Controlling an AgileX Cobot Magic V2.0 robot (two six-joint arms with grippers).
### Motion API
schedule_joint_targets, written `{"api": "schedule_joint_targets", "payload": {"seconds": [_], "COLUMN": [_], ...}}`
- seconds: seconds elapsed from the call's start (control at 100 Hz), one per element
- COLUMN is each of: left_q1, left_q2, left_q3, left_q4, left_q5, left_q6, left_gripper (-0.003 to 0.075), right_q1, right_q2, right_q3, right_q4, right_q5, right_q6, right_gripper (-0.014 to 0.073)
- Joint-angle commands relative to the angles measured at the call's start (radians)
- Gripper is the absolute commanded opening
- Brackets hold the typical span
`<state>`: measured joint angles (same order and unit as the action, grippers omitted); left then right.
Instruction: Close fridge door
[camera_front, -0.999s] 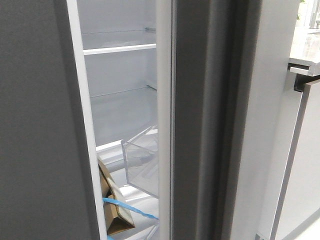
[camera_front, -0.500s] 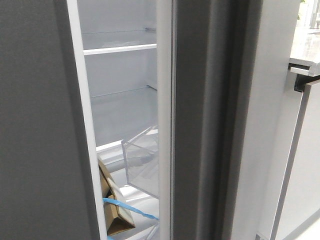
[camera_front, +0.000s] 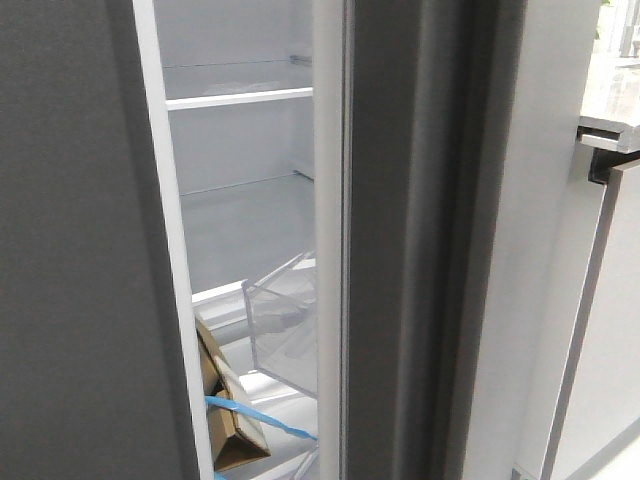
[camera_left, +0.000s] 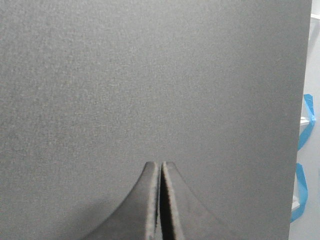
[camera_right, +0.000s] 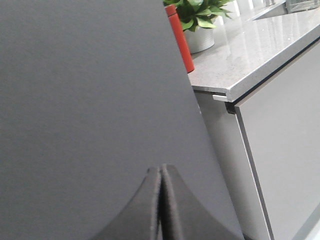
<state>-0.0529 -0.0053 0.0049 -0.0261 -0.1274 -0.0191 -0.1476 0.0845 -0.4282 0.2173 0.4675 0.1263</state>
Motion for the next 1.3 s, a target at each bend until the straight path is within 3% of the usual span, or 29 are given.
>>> {"api": "schedule_joint_targets", "payload": {"seconds": [0.0, 0.18, 0.41, 0.58, 0.809, 1.289], "left_q1": [0.005, 0.005, 0.005, 0.005, 0.005, 0.005], "left_q2": [-0.01, -0.01, -0.01, -0.01, -0.01, -0.01], "left_q3": [0.035, 0.035, 0.035, 0.035, 0.035, 0.035], "left_q4": [-0.004, -0.004, -0.004, -0.004, -0.004, -0.004], "left_q5": [-0.073, -0.073, -0.073, -0.073, -0.073, -0.073], "left_q6": [-0.004, -0.004, -0.004, -0.004, -0.004, -0.004], "left_gripper": [-0.002, -0.002, -0.002, -0.002, -0.002, -0.002], "right_q1": [-0.005, 0.039, 0.227, 0.333, 0.367, 0.543], "right_q2": [0.071, 0.192, 0.361, 0.479, 0.621, 0.81], "right_q3": [-0.141, -0.341, -0.512, -0.584, -0.653, -0.807], "right_q4": [-0.012, -0.01, -0.01, -0.01, -0.01, -0.008], "right_q5": [0.012, 0.083, 0.1, 0.085, 0.048, 0.018], "right_q6": [-0.027, -0.107, -0.167, -0.21, -0.239, -0.286], "right_gripper": [-0.0044, -0.0044, -0.0044, -0.0044, -0.0044, -0.0045]}}
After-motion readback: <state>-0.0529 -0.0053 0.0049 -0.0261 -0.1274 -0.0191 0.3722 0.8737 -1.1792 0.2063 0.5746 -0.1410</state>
